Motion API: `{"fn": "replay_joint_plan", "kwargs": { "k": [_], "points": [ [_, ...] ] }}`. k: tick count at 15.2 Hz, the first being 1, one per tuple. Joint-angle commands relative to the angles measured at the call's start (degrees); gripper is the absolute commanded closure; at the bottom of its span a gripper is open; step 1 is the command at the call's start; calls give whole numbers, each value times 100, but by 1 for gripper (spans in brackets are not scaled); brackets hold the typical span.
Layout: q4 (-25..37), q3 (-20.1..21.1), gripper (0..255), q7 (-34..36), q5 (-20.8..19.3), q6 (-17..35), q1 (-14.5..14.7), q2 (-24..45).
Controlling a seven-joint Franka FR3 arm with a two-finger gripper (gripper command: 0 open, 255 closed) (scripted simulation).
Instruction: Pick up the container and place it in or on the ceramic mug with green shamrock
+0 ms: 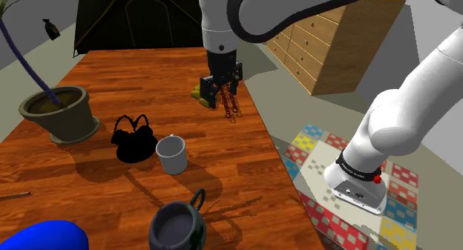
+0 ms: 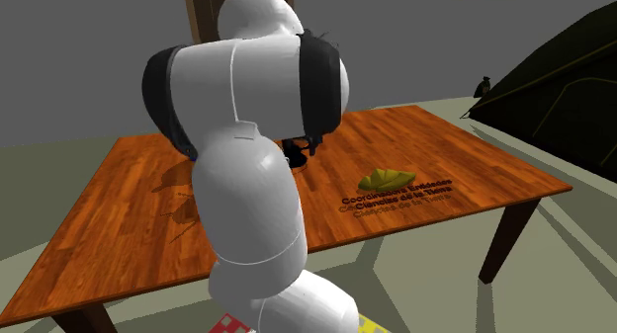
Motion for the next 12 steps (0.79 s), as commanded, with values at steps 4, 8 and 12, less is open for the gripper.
{"fn": "replay_joint_plan", "kwargs": {
  "k": [4, 8, 12],
  "points": [
    [771, 382, 0, 711, -449, 99, 208, 1082],
    [1529, 546, 0, 1253, -915, 59, 504, 2024],
    [2437, 575, 0, 1706, -1376, -106, 934, 2996]
  ]
}}
